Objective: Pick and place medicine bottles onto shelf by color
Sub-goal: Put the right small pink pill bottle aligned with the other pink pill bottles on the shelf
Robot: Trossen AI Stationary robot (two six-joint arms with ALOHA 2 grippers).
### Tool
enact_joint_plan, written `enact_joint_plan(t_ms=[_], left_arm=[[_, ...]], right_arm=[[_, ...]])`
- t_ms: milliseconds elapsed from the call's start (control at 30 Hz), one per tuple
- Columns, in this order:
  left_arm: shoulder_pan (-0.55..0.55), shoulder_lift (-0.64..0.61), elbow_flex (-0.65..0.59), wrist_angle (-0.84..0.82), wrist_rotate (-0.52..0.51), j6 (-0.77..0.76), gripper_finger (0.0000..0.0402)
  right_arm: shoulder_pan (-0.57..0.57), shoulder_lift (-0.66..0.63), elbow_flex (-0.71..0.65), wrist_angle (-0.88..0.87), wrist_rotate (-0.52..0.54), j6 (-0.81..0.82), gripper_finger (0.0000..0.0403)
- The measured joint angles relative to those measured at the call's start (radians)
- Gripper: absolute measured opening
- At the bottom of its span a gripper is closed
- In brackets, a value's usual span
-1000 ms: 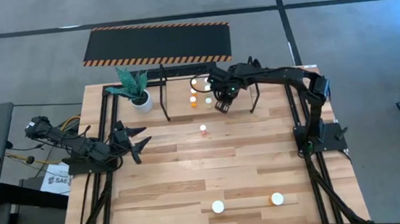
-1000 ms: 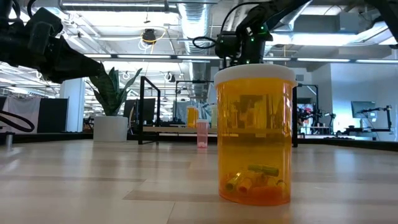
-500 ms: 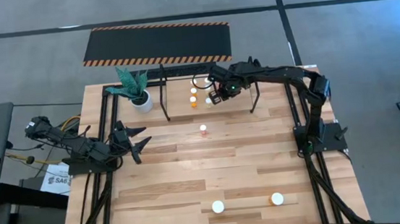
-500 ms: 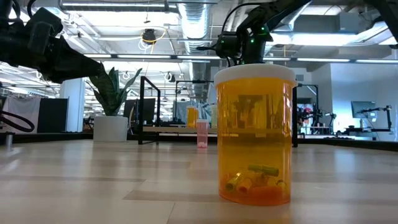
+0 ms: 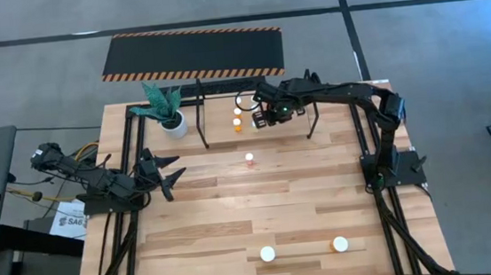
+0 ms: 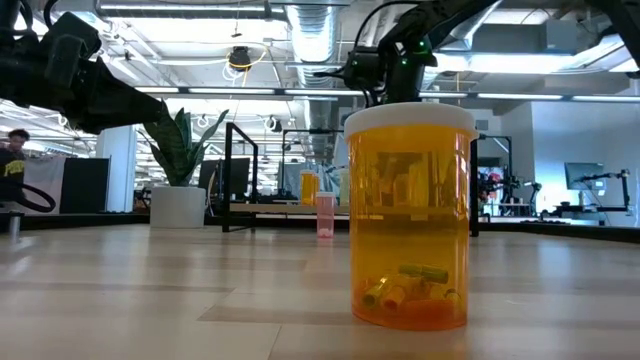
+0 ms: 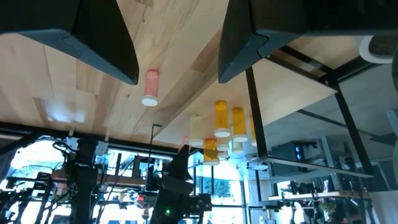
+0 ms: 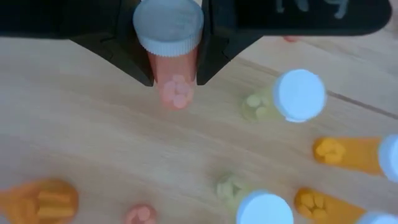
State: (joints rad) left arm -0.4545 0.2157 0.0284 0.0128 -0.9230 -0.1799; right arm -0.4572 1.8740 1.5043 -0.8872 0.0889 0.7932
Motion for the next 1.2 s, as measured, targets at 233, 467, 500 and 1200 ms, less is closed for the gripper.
enact_joint_plan(t_ms=[233,467,500,1200], left_arm=[[0.0,0.0,0.0,0.0,0.0,0.0,0.0208],[0.0,0.0,0.0,0.0,0.0,0.0,0.0208],[0.0,0.0,0.0,0.0,0.0,0.0,0.0208],[0.0,0.0,0.0,0.0,0.0,0.0,0.0208]], right_arm=[[0.007,0.018,-0.002,0.013,-0.019,0.093,0.0122],[-0.01,0.015,0.0,0.016,-0.027,0.1,0.0123],[-0.015,0.015,0.0,0.016,-0.037,0.1,0.0123],[-0.083,0.097,0.056,0.008,-0.115,0.089,0.0123]])
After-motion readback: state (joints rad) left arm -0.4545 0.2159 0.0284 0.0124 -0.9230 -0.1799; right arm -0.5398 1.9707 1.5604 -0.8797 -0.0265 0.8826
